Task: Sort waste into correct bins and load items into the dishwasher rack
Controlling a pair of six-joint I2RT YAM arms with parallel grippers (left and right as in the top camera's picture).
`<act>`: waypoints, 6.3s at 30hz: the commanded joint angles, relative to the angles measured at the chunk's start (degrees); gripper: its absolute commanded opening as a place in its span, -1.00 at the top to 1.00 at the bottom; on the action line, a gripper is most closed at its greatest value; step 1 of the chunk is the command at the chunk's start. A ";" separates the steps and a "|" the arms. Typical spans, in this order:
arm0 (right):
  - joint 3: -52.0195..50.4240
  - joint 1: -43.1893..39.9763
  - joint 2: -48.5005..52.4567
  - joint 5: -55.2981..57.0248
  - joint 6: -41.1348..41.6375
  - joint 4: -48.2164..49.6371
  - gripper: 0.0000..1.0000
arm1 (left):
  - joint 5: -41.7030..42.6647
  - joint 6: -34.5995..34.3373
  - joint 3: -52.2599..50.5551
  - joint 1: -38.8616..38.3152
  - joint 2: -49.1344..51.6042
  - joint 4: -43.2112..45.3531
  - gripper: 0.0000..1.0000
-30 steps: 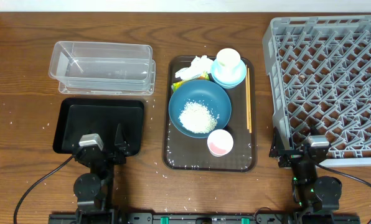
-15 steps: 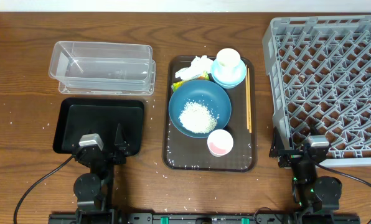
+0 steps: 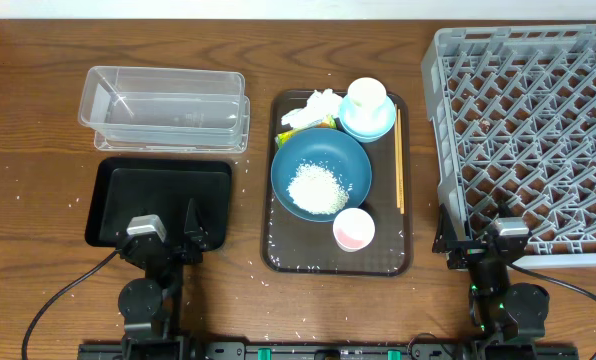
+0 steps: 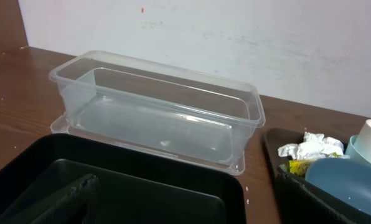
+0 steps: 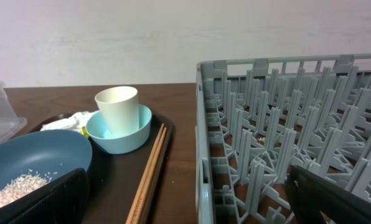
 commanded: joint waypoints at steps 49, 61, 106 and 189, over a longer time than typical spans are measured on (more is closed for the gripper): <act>-0.07 0.31 -0.02 0.00 -0.90 -0.24 -0.99 | -1.73 -0.68 -1.14 0.31 -0.09 -1.95 -0.84; -0.07 0.31 0.00 0.00 -0.92 -0.24 -0.98 | -1.73 -0.68 -1.14 0.31 -0.09 -1.95 -0.84; 3.48 0.31 4.02 -7.28 20.04 28.09 -0.99 | -1.73 -0.68 -1.14 0.31 -0.09 -1.95 -0.84; 122.57 23.56 131.91 8.61 3.21 -53.70 0.19 | -1.73 -0.68 -1.14 0.31 -0.09 -1.95 -0.84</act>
